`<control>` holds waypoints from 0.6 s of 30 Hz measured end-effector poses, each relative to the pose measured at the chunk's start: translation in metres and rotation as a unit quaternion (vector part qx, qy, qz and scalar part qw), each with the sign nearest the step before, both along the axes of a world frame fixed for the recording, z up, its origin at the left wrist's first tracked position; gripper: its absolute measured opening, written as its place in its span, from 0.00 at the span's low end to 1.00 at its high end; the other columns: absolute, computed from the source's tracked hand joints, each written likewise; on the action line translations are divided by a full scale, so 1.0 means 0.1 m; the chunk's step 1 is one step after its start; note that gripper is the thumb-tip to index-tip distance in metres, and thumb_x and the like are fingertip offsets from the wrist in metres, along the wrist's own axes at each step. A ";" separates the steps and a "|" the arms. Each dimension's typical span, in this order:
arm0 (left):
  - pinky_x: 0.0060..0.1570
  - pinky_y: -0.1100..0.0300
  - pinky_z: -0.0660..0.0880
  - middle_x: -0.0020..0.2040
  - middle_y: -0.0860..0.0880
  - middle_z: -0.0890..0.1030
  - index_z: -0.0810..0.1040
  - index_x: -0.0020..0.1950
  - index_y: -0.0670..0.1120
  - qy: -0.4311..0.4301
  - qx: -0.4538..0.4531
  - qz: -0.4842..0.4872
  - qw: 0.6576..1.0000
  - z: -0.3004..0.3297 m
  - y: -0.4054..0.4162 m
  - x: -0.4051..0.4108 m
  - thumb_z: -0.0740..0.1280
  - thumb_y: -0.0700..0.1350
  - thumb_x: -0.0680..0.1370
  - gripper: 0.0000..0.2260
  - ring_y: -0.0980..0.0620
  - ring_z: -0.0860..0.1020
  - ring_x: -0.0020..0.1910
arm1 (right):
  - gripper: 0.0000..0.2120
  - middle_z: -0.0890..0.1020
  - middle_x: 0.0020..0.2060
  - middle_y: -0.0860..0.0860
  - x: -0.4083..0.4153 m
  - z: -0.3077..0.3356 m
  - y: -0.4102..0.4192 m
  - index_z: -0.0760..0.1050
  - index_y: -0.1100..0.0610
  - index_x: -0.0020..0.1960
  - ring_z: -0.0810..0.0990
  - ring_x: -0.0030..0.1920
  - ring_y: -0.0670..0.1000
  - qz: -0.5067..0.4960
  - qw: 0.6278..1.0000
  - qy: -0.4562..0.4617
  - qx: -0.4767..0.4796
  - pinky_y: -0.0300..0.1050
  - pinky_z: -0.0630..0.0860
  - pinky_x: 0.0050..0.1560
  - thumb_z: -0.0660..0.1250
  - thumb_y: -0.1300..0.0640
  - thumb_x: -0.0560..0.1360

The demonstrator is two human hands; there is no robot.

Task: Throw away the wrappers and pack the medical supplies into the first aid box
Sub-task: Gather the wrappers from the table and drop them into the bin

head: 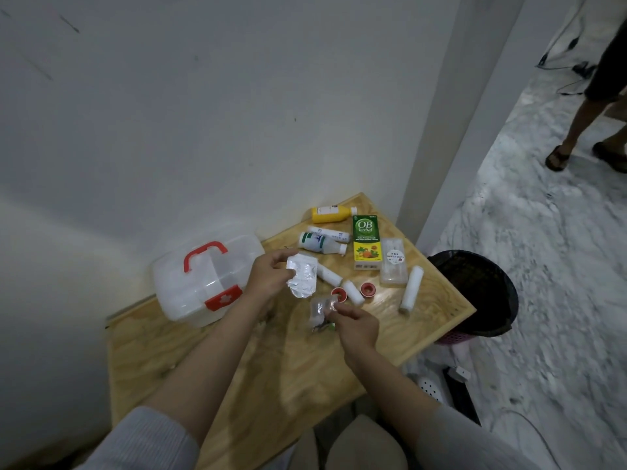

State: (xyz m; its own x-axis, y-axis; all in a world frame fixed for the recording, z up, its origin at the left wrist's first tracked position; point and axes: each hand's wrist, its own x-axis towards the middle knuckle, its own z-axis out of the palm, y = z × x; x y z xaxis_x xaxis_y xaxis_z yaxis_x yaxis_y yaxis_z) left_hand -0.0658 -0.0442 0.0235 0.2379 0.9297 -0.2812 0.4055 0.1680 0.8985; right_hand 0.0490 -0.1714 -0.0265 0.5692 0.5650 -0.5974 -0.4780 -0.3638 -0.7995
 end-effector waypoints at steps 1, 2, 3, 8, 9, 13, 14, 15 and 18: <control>0.54 0.54 0.78 0.60 0.45 0.79 0.80 0.60 0.46 -0.007 0.005 -0.005 1.000 0.02 0.03 0.02 0.67 0.29 0.71 0.21 0.46 0.79 0.56 | 0.13 0.83 0.40 0.54 0.04 0.05 0.00 0.82 0.62 0.48 0.80 0.41 0.49 0.006 1.000 0.007 0.017 0.39 0.76 0.42 0.74 0.69 0.65; 0.55 0.52 0.78 0.60 0.44 0.79 0.80 0.60 0.46 -0.015 0.010 -0.011 1.000 0.05 0.05 0.06 0.67 0.29 0.71 0.21 0.45 0.79 0.55 | 0.14 0.83 0.41 0.54 0.09 0.11 0.00 0.82 0.63 0.50 0.81 0.43 0.50 0.009 0.999 0.014 0.034 0.41 0.77 0.43 0.73 0.70 0.65; 0.55 0.51 0.78 0.60 0.44 0.80 0.80 0.59 0.47 -0.023 0.016 -0.017 0.999 0.08 0.08 0.10 0.67 0.29 0.71 0.21 0.45 0.79 0.54 | 0.15 0.84 0.43 0.55 0.16 0.16 0.00 0.81 0.63 0.51 0.81 0.44 0.52 0.010 0.998 0.022 0.050 0.43 0.78 0.44 0.72 0.71 0.65; 0.49 0.60 0.77 0.56 0.45 0.81 0.80 0.58 0.45 -0.079 0.029 -0.042 0.996 0.23 0.22 0.49 0.67 0.27 0.70 0.21 0.49 0.78 0.50 | 0.18 0.84 0.40 0.53 0.61 0.46 -0.05 0.81 0.59 0.49 0.82 0.42 0.52 -0.025 0.994 0.026 0.107 0.46 0.81 0.42 0.69 0.76 0.66; 0.46 0.63 0.77 0.54 0.47 0.81 0.79 0.58 0.45 -0.087 0.028 -0.054 0.994 0.26 0.23 0.60 0.67 0.27 0.70 0.21 0.50 0.78 0.48 | 0.18 0.84 0.39 0.53 0.72 0.50 -0.08 0.81 0.58 0.49 0.82 0.40 0.52 -0.041 0.992 0.026 0.114 0.45 0.81 0.41 0.69 0.76 0.65; 0.43 0.61 0.78 0.54 0.48 0.81 0.79 0.58 0.47 -0.103 0.020 -0.131 0.986 0.32 0.25 1.14 0.66 0.27 0.71 0.21 0.55 0.78 0.41 | 0.20 0.86 0.35 0.50 1.26 0.57 -0.20 0.81 0.57 0.50 0.82 0.39 0.52 -0.115 0.984 0.002 0.132 0.43 0.81 0.41 0.68 0.77 0.65; 0.47 0.56 0.77 0.56 0.47 0.80 0.79 0.58 0.48 -0.103 0.018 -0.157 0.982 0.30 0.26 1.29 0.66 0.27 0.71 0.21 0.53 0.77 0.42 | 0.20 0.86 0.37 0.52 1.42 0.58 -0.25 0.81 0.59 0.52 0.82 0.40 0.52 -0.140 0.981 -0.004 0.131 0.43 0.82 0.41 0.67 0.77 0.66; 0.49 0.53 0.77 0.56 0.47 0.80 0.79 0.57 0.50 -0.099 0.018 -0.182 0.978 0.28 0.26 1.45 0.67 0.27 0.71 0.22 0.50 0.76 0.42 | 0.21 0.85 0.39 0.55 1.60 0.58 -0.29 0.80 0.60 0.55 0.82 0.41 0.53 -0.168 0.978 -0.011 0.122 0.42 0.82 0.42 0.68 0.77 0.66; 0.41 0.52 0.72 0.42 0.45 0.80 0.79 0.55 0.60 -0.056 0.021 -0.237 0.970 0.23 0.23 1.99 0.68 0.31 0.72 0.24 0.47 0.70 0.35 | 0.20 0.83 0.44 0.57 2.13 0.50 -0.41 0.78 0.64 0.57 0.82 0.43 0.55 -0.246 0.965 -0.008 0.093 0.42 0.82 0.43 0.68 0.76 0.67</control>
State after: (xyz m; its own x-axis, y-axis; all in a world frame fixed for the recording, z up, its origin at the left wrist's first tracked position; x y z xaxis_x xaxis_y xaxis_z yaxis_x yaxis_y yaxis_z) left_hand 0.1333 -0.0208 0.0461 0.6686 0.7183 -0.1925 0.3269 -0.0514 0.9437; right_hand 0.2622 -0.2125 0.0235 0.8046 0.3199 -0.5003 -0.5428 0.0546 -0.8381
